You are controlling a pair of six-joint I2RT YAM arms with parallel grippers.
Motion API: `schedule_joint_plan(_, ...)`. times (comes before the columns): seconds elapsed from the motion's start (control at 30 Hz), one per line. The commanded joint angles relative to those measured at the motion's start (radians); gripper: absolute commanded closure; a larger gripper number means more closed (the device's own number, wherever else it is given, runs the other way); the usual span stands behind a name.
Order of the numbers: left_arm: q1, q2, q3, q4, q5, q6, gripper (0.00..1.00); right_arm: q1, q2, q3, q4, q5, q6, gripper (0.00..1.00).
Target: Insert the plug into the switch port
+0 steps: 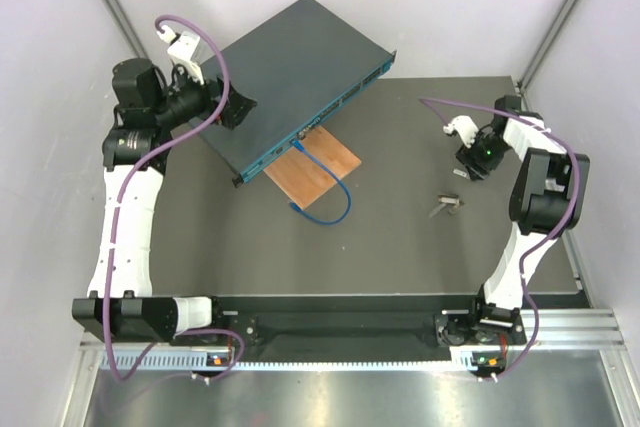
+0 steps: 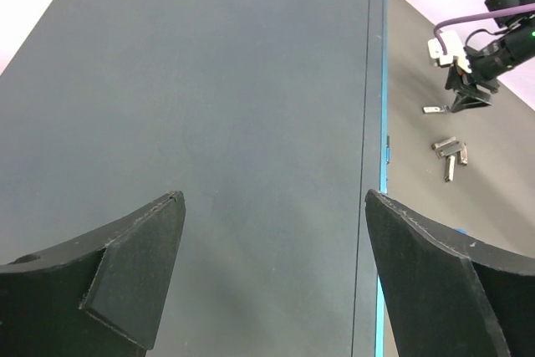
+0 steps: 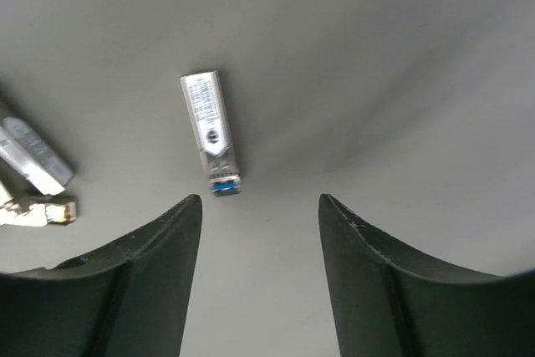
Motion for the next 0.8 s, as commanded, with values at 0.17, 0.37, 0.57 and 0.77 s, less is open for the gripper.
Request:
schedule_joint_plan(0.17, -0.007, -0.019, -0.015, 0.088, 0.031, -0.004, 0.08, 0.029, 0.025, -0.009, 0.079, -0.015, -0.041, 0.47)
schedule_joint_plan(0.37, -0.007, -0.032, -0.044, 0.111, 0.04, -0.004, 0.09, 0.035, 0.04, -0.021, 0.058, -0.008, -0.07, 0.5)
schedule_joint_plan(0.57, -0.008, -0.033, -0.053, 0.127, 0.058, -0.044, 0.1, 0.034, 0.013, -0.069, 0.056, -0.037, -0.088, 0.48)
schedule_joint_plan(0.77, -0.007, -0.033, -0.053, 0.133, 0.06, -0.05, 0.11, 0.035, 0.02, -0.052, 0.013, -0.067, -0.073, 0.45)
